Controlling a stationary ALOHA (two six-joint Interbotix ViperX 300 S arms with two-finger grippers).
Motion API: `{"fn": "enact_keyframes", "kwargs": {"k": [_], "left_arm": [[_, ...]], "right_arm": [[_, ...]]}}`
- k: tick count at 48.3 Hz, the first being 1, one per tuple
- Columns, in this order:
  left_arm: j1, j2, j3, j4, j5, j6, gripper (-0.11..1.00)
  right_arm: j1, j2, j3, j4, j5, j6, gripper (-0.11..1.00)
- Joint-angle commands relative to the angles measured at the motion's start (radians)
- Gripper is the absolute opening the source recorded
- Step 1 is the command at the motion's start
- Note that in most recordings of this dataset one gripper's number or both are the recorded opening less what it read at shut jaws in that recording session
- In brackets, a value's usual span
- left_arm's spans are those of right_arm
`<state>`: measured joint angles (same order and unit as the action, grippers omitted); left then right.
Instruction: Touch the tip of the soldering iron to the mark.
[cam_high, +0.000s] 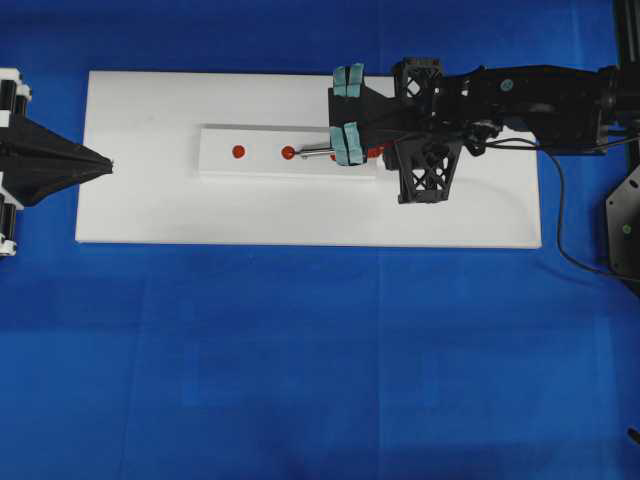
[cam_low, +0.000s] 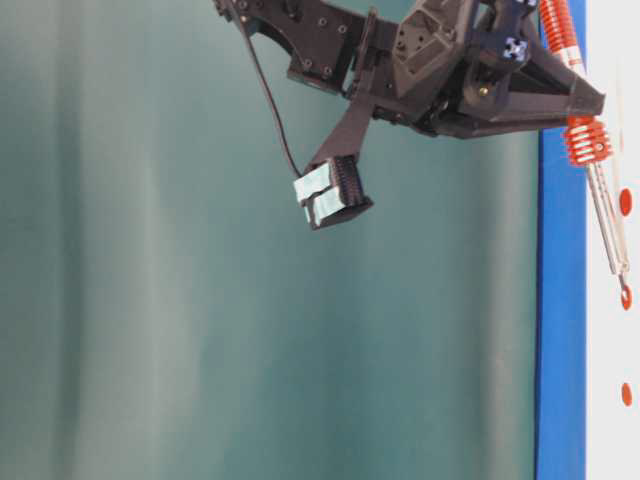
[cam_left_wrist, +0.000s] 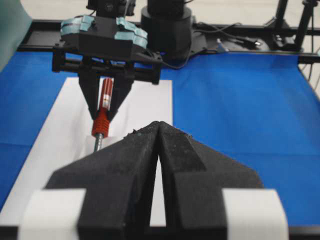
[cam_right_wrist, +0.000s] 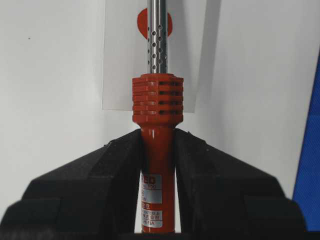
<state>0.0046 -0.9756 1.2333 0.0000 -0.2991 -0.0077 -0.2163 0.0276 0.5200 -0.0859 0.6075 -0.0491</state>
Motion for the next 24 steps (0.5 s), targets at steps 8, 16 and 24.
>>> {"fn": "enact_keyframes", "kwargs": {"k": [8, 16, 24], "left_arm": [[0.002, 0.005, -0.009, 0.002, -0.009, 0.0, 0.0], [0.002, 0.005, -0.011, 0.002, -0.009, 0.0, 0.0], [0.002, 0.005, -0.009, 0.002, -0.012, -0.002, 0.0]], "right_arm": [[-0.002, -0.114, -0.063, -0.006, 0.057, 0.003, 0.06], [0.0, -0.169, -0.103, -0.017, 0.121, 0.003, 0.06], [0.0, -0.209, -0.141, -0.043, 0.179, 0.005, 0.06]]}}
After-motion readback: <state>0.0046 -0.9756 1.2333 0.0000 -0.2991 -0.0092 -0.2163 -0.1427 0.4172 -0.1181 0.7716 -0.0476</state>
